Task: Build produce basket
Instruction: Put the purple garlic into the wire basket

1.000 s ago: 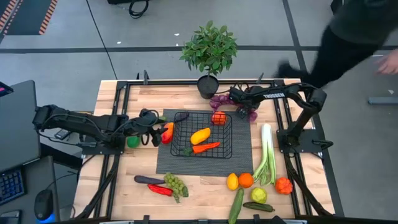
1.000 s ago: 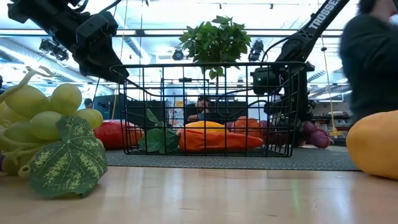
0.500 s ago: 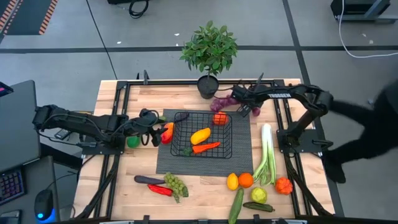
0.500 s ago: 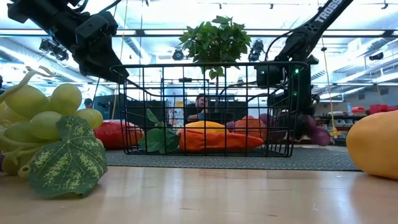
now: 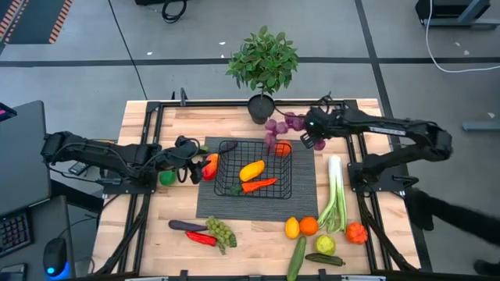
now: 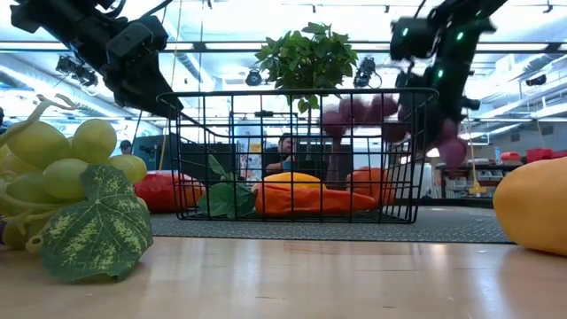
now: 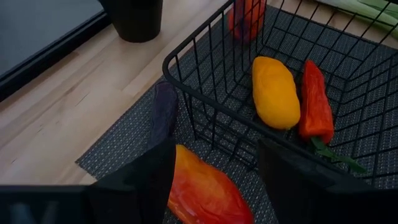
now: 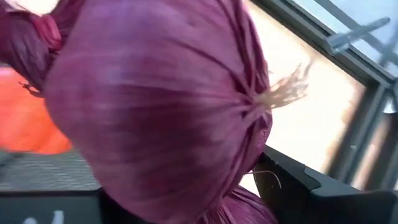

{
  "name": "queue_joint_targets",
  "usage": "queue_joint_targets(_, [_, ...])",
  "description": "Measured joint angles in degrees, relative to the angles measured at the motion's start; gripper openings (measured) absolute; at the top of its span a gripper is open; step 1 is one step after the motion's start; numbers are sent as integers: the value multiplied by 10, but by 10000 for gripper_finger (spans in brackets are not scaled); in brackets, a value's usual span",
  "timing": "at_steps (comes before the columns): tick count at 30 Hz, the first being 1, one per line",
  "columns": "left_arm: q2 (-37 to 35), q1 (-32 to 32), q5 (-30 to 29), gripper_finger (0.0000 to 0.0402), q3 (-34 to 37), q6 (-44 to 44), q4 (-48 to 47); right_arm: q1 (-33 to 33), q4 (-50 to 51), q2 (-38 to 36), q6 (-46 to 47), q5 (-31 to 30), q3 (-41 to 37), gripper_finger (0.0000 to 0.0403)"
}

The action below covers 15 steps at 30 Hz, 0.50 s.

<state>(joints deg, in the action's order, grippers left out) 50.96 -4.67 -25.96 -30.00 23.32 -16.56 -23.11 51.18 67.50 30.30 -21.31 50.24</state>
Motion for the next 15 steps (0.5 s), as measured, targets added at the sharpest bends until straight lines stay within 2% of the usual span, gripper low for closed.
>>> queue_joint_targets(8, [0, -1, 0, 231, 0, 0, 0, 65, -6, -67, 57, -17, 0, 201])
queue_joint_targets(15, [0, 0, -6, 231, 0, 4, 0, 128, -77, -83, 52, -19, 0, 201])
